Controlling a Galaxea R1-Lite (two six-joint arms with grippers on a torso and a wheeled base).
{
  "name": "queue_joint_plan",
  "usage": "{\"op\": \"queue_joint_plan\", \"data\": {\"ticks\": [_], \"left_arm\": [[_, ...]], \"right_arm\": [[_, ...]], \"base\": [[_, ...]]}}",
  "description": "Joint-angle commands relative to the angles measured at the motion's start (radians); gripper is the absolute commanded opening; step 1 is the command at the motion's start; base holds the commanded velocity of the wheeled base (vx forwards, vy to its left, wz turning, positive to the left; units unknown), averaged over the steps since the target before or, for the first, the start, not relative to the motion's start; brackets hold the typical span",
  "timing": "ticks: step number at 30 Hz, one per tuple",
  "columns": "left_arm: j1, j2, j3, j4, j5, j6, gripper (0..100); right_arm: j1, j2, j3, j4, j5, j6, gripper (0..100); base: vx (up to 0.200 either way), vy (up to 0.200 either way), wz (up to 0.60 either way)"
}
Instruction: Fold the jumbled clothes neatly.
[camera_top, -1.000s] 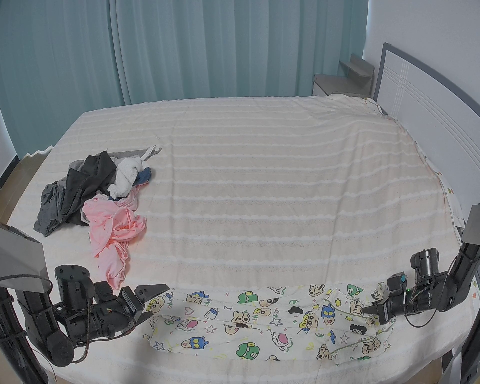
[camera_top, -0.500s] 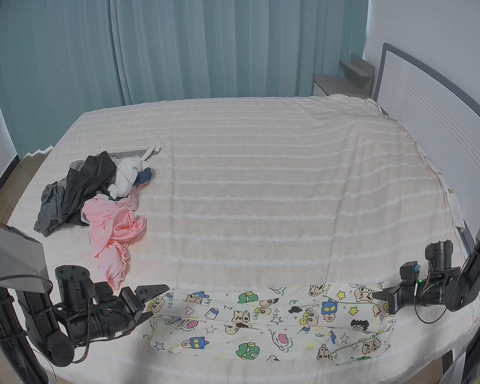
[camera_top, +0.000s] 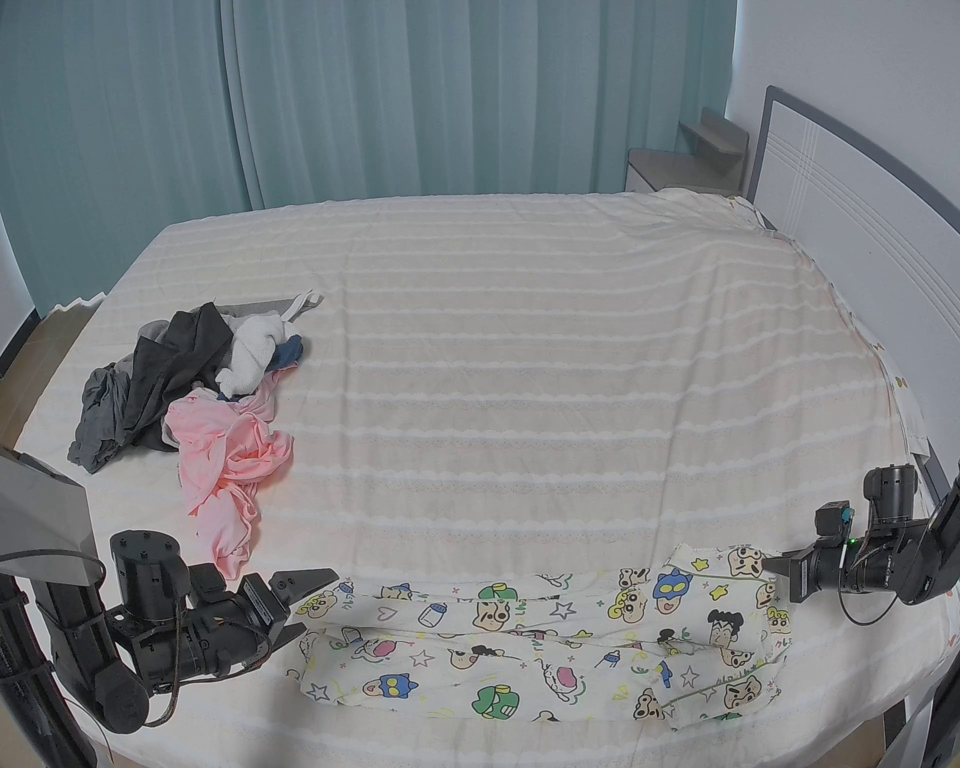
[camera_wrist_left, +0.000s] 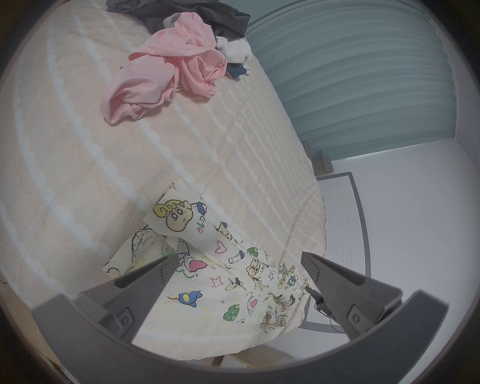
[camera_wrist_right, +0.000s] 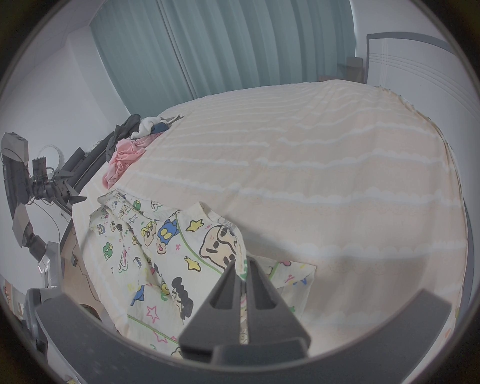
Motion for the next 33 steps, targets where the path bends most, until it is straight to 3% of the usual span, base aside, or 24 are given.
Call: {"op": "queue_joint_plan", "data": {"ticks": [1,6,7,12,18,20,23,25,28,32,33], "left_arm": [[0.0,0.0,0.016,0.0,0.0,-0.001,100],[0.0,0.0,0.018,-0.001,0.0,-0.001,100],[0.0,0.0,0.016,-0.001,0.0,0.001,100],[0.0,-0.004,0.016,-0.001,0.002,0.004,100],[-0.005,-0.006,0.012,-0.021,0.057,0.064,100],[-0.014,-0.006,0.013,-0.058,0.132,0.163,100],[-0.014,-0.003,0.008,-0.032,0.149,0.258,100],[-0.015,-0.003,-0.019,0.032,0.172,0.328,100],[-0.031,-0.006,-0.122,0.192,0.253,0.343,100],[-0.031,-0.073,-0.243,0.488,0.263,0.392,100],[-0.034,-0.111,-0.311,0.649,0.259,0.418,100]], "right_arm": [[-0.002,0.059,-0.014,-0.001,0.0,0.001,0],[0.003,0.092,-0.02,-0.001,-0.007,0.001,0],[0.003,0.099,-0.023,-0.001,-0.017,0.002,100],[0.0,0.109,-0.024,-0.004,-0.035,0.004,100],[-0.008,-0.013,0.022,-0.004,-0.034,0.062,100],[-0.008,-0.157,0.069,-0.004,-0.035,0.137,100],[-0.009,-0.312,0.124,-0.004,-0.041,0.172,100],[-0.015,-0.439,0.16,-0.003,-0.05,0.197,100],[-0.015,-0.585,0.183,0.006,-0.096,0.231,100],[-0.037,-0.688,0.181,0.006,-0.165,0.283,100],[-0.049,-0.721,0.184,0.008,-0.178,0.307,100]], "base": [[0.0,0.0,0.0],[0.0,0.0,0.0],[0.0,0.0,0.0],[0.0,0.0,0.0],[0.0,0.0,0.0],[0.0,0.0,0.0],[0.0,0.0,0.0],[0.0,0.0,0.0],[0.0,0.0,0.0],[0.0,0.0,0.0],[0.0,0.0,0.0]]}}
